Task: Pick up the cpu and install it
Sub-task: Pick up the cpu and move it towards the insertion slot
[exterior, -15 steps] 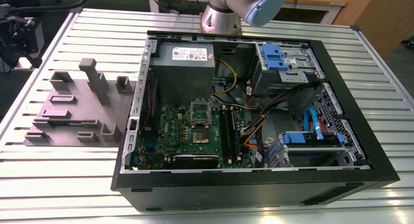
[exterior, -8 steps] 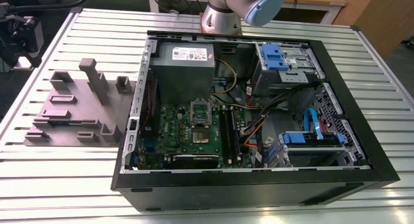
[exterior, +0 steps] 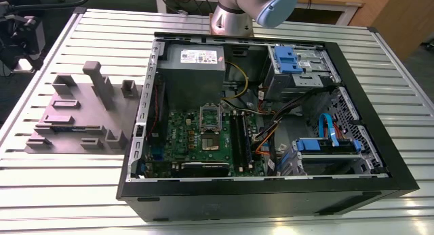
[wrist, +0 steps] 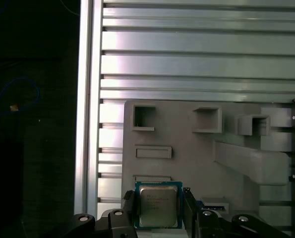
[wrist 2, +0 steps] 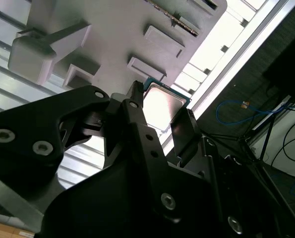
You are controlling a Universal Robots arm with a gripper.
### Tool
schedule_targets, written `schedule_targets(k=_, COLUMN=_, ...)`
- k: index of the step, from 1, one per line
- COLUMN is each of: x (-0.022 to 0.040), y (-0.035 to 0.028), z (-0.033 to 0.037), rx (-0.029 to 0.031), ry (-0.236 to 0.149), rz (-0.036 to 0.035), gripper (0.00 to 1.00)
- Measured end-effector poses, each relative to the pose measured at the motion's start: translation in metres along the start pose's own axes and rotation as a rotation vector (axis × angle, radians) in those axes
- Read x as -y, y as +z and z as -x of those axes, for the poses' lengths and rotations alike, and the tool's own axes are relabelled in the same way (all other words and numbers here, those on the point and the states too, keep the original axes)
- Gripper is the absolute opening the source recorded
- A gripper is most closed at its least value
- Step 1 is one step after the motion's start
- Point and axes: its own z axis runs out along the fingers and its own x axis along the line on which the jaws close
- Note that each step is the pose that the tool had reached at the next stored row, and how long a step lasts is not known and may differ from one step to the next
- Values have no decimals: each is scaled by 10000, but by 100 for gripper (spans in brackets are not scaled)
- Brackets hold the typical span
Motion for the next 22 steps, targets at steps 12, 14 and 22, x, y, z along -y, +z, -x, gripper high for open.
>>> schedule_targets(k=12, x=-1, y=-31, z=0, rx=-1, ry=0, rz=-2, gripper=47)
schedule_targets(k=14, x=-1, y=-40, z=0, rx=-3, ry=0, rz=-3, gripper=47)
schedule_targets(k=22, x=-3, y=-83, z=0, rx=0, ry=0, rz=-1, gripper=47)
